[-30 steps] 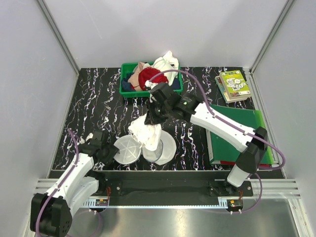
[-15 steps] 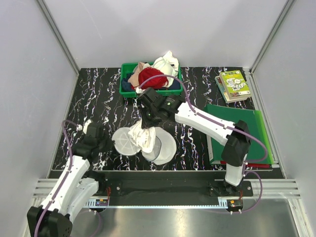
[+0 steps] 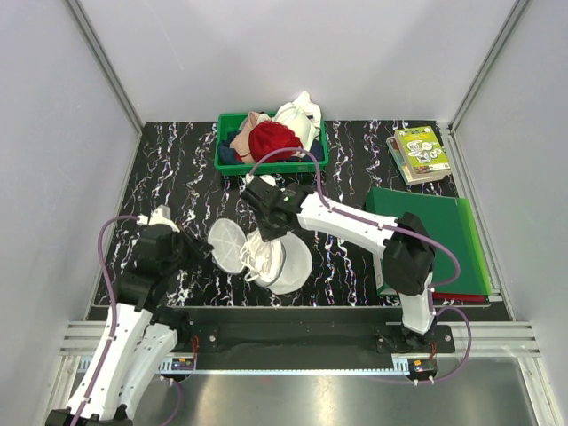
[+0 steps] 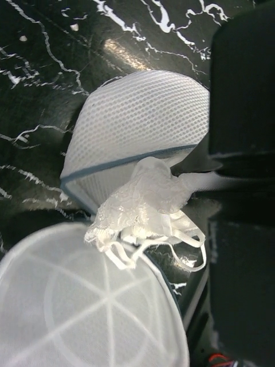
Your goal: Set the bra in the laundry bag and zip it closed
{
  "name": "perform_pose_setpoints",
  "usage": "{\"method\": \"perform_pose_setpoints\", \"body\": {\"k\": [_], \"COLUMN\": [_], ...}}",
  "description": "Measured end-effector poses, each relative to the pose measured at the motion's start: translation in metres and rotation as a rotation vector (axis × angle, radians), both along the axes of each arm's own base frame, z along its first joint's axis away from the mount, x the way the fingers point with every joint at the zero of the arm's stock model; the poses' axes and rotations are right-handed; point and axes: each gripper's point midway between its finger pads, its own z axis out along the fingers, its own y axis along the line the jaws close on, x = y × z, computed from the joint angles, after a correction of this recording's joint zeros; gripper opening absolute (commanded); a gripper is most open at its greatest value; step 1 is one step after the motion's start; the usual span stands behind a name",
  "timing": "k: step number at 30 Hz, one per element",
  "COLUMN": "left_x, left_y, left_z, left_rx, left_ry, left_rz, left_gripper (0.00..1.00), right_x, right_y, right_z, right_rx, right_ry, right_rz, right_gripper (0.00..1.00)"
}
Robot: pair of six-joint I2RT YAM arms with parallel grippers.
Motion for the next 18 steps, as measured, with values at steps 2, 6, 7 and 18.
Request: {"method": "perform_pose_setpoints", "body": {"k": [2, 6, 7, 18], "left_x": [-0.002, -0.003, -0.003, -0.01], "left_y": [-0.007, -0.023, -0.027, -0.049], "left_z": [0.008, 0.023, 0.025, 0.072], "left_rx": [-0.023, -0.085, -0.097, -0.179], "left_ry": [-0.036, -0.087, -0.091, -0.189], "left_rz": [-0.042, -0.125, -0.142, -0.275], "left_gripper": [0.0, 0.0, 0.0, 0.0], "right_x": [-0.003, -0.009, -0.01, -0.017], "right_y": [-0.006, -0.009, -0.009, -0.04], "right_z": [-0.009, -0.017, -0.019, -0.063], "right_rx": [-0.026, -0.056, -0.063, -0.223], "right_ry": [0.006, 0.004, -0.001, -0.098], "right_rz": [-0.032, -0.072, -0.082, -0.271], "right_gripper": [0.0, 0.0, 0.0, 0.0]}}
